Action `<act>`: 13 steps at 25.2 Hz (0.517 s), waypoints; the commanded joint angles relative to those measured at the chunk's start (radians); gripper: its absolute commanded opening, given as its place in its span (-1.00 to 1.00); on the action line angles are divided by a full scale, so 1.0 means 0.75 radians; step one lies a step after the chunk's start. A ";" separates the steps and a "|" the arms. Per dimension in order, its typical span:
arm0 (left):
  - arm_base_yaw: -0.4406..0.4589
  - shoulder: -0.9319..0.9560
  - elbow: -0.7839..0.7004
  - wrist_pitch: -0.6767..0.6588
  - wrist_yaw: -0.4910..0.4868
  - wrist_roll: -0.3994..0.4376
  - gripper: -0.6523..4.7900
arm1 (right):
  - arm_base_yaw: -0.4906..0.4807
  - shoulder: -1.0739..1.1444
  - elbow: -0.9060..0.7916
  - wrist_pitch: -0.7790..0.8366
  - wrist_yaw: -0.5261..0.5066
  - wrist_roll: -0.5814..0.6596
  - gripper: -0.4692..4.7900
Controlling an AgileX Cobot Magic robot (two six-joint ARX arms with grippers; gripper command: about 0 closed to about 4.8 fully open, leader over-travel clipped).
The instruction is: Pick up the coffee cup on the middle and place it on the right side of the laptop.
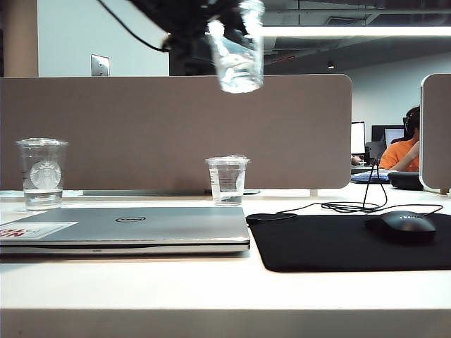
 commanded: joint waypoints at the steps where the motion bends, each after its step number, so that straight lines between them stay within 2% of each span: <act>1: -0.110 -0.008 -0.083 0.072 -0.097 -0.008 0.46 | 0.001 -0.062 0.009 -0.019 0.055 -0.019 -0.84; 3: -0.159 -0.007 -0.150 0.151 -0.126 -0.037 0.46 | 0.001 -0.102 0.009 -0.047 0.096 -0.046 -0.84; 4: -0.215 -0.006 -0.240 0.267 -0.167 -0.069 0.46 | 0.001 -0.143 0.009 -0.067 0.149 -0.049 -0.84; 7: -0.301 -0.001 -0.414 0.474 -0.272 -0.074 0.46 | 0.002 -0.205 0.009 -0.090 0.168 -0.052 -0.84; 10: -0.339 0.019 -0.547 0.648 -0.310 -0.079 0.46 | 0.002 -0.240 0.009 -0.117 0.168 -0.052 -0.84; 13: -0.346 0.075 -0.626 0.774 -0.336 -0.131 0.46 | 0.003 -0.267 0.005 -0.145 0.168 -0.051 -0.84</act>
